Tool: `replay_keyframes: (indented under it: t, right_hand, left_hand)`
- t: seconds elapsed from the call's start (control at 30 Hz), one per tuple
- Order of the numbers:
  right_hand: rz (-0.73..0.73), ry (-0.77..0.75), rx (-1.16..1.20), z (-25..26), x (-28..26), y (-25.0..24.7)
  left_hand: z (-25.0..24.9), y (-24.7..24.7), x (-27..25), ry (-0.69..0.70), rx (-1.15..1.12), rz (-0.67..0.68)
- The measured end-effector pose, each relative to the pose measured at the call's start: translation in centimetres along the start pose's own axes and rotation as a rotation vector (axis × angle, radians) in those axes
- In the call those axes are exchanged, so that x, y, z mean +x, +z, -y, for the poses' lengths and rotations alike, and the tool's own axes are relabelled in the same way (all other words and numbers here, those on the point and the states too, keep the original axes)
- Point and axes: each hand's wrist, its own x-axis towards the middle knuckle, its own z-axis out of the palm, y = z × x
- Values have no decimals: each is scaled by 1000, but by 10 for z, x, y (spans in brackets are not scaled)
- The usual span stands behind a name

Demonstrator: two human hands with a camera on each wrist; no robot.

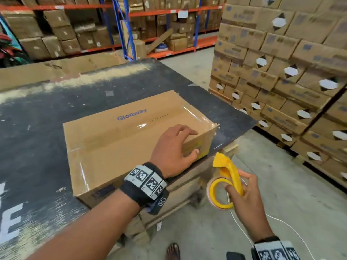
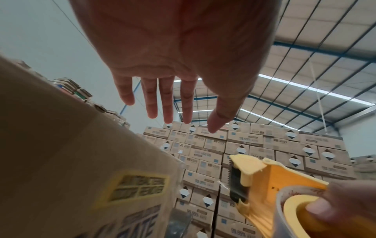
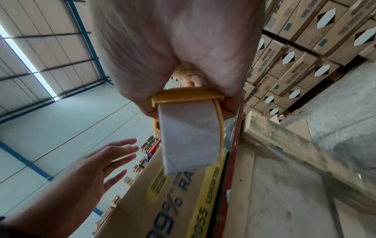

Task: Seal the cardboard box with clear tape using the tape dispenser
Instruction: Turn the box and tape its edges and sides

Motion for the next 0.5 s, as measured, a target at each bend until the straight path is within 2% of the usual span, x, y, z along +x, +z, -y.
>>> replay_keyframes:
  t: [0.13, 0.2, 0.3, 0.5]
  right_hand:
    - [-72, 43, 1, -3, 58, -19]
    - [-93, 44, -23, -4, 90, -24]
    - [-101, 6, -124, -6, 135, -25]
    - [-15, -73, -453, -1, 222, -10]
  left_hand:
    - [-13, 39, 69, -16, 84, 17]
    - [-12, 56, 93, -62, 190, 84]
    - [-5, 72, 107, -104, 313, 170]
    - [3, 79, 112, -106, 361, 165]
